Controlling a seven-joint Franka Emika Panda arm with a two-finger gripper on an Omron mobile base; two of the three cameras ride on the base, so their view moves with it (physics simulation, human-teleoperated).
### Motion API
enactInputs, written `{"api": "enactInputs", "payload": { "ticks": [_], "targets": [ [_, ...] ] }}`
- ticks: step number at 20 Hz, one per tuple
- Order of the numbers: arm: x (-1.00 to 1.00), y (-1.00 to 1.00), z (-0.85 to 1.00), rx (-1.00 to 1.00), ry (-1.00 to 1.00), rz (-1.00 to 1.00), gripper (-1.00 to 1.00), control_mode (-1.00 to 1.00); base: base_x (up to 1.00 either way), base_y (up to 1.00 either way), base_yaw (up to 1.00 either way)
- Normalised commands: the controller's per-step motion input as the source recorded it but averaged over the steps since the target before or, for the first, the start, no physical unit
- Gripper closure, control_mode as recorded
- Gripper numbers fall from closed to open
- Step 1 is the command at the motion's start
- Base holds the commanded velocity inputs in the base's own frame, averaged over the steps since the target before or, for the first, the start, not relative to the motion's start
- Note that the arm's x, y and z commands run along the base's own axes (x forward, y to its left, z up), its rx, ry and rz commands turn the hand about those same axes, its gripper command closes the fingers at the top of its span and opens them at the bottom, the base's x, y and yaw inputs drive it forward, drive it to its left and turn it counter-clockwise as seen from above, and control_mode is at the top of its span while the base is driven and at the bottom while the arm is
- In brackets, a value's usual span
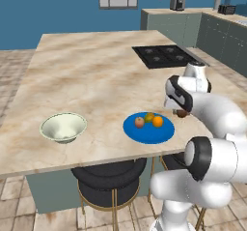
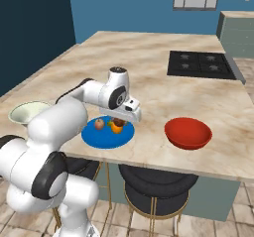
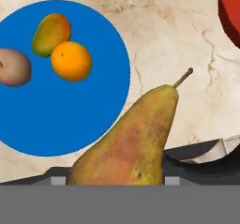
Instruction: Take the fruits from the plate on the dining counter and place two fruits in each bowl.
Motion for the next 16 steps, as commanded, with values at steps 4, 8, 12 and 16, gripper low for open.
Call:
{"api": "enactInputs", "payload": {
  "ticks": [4,8,12,16],
  "targets": [
    [0.00,-1.00,0.11,-0.01,0.00,0.02,1.00,-1.00,0.00,0.00,0.00],
    [0.00,-1.00,-0.10,0.00,0.04,0.00,1.00,-1.00,0.00,0.00,0.00],
    [0.00,-1.00,-0.15,0.00,0.02,0.00,1.00,-1.00,0.00,0.00,0.00],
    [0.13,-0.96,0.00,0.00,0.01,0.00,1.00,-1.00,0.00,0.00,0.00]
  ]
}}
